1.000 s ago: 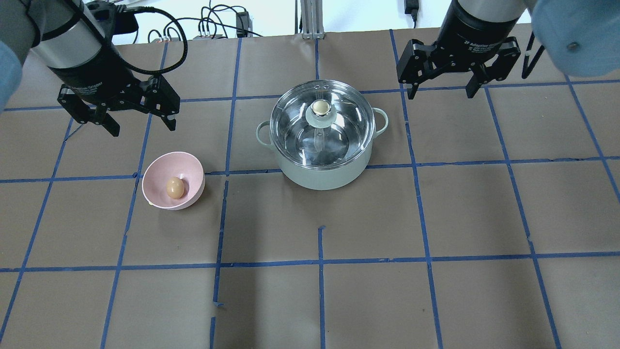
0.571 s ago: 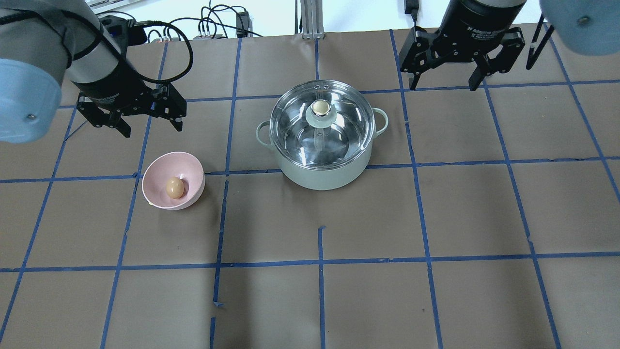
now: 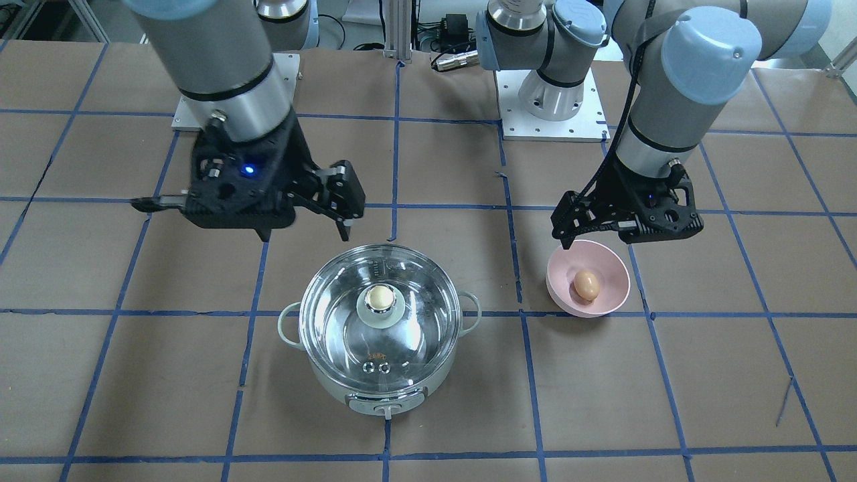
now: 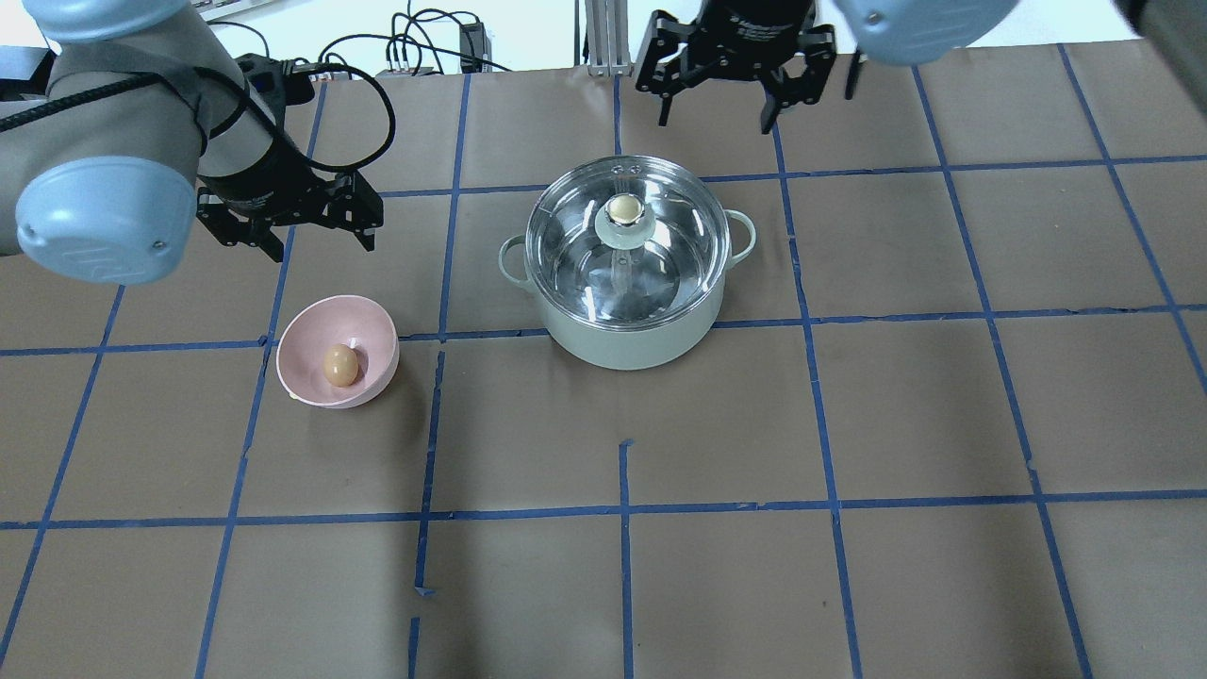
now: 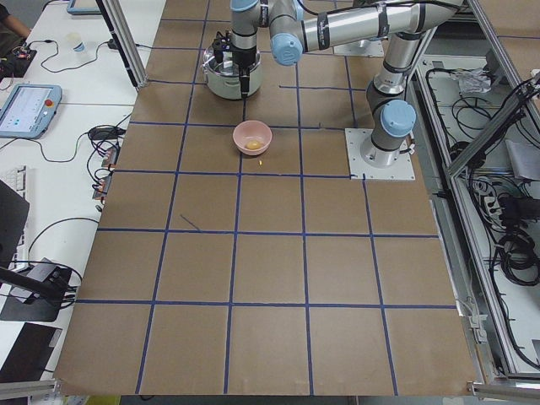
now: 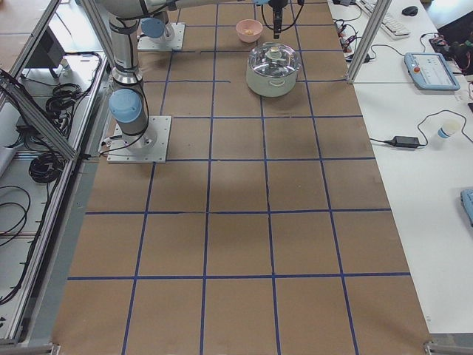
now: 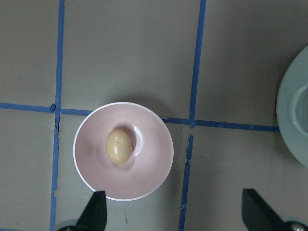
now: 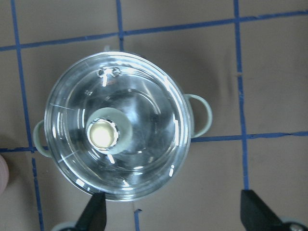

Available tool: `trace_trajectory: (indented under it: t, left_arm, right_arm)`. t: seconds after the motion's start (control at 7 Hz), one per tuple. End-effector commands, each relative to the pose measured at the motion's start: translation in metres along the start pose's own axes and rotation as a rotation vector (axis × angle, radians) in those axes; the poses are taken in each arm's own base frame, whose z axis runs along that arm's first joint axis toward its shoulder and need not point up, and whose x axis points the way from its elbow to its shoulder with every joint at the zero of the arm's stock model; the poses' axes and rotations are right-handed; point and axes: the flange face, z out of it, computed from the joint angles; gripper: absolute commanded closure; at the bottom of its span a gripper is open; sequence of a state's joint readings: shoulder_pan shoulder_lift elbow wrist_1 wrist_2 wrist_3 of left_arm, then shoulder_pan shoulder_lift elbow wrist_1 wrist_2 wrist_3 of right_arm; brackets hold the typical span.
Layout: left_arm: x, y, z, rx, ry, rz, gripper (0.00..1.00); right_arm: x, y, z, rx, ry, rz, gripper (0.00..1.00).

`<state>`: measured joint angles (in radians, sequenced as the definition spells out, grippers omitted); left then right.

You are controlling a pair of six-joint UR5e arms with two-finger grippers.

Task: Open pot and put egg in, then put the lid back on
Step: 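Lower the right gripper onto the lid knob while the left gripper descends over the egg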

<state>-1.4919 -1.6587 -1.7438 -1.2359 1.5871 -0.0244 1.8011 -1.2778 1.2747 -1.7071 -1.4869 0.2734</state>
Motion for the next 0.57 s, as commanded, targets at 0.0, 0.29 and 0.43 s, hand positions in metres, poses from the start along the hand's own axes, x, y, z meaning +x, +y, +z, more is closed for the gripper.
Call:
trace_trajectory:
  t: [0.0,0.29,0.43]
  left_arm:
    - [-0.018,-0.006,0.039,0.031,0.006,-0.039,0.00]
    - [-0.037,-0.005,0.068,0.027,0.028,-0.076,0.00]
    - [-0.037,0.002,0.087,0.043,0.027,-0.076,0.00]
  right_arm:
    - [-0.059,0.003,0.086,0.017,0.078,-0.095,0.00]
    - [-0.057,0.015,0.120,-0.002,0.092,-0.062,0.00]
    - [-0.057,0.015,0.124,-0.009,0.096,-0.055,0.00]
